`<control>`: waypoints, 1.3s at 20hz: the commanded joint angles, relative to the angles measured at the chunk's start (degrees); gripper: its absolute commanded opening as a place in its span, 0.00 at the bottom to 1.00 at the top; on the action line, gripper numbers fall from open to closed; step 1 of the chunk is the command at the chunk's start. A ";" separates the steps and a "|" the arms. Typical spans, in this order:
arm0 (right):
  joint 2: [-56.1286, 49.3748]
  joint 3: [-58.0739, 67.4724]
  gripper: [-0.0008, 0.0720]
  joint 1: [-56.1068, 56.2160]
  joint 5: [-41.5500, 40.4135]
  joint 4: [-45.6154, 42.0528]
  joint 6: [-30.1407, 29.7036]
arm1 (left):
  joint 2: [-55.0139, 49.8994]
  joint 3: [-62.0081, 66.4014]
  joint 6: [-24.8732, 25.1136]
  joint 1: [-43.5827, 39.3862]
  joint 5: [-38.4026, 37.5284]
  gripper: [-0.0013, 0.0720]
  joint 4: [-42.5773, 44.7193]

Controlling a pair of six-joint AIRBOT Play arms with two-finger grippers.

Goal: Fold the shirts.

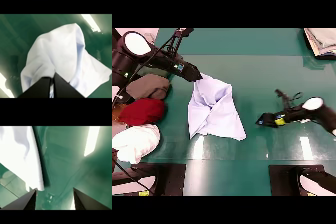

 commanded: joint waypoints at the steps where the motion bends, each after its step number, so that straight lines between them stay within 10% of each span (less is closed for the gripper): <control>1: -7.91 0.81 0.70 8.92 -5.16 2.62 -1.01 | 0.81 0.22 -0.15 -0.04 -1.62 0.05 1.09; 7: -16.55 9.53 0.57 17.40 -6.69 2.67 -1.01 | 0.81 0.24 -1.49 -0.04 -1.79 0.05 1.09; 9: -17.07 11.72 0.10 17.99 -7.41 1.95 -1.01 | 0.83 0.24 -1.88 -0.04 -2.29 0.05 1.09; 10: -16.74 12.74 0.03 17.57 -7.39 0.94 -0.94 | 1.14 0.24 -2.93 -0.04 -2.12 0.05 1.31; 17: 1.75 28.81 0.03 0.79 -0.96 -20.94 8.09 | 9.14 15.45 -2.89 -0.04 -3.04 0.05 4.22; 26: 19.93 53.68 0.03 -17.81 3.43 -21.79 6.47 | 22.36 28.98 -2.93 -0.07 -6.58 0.05 2.93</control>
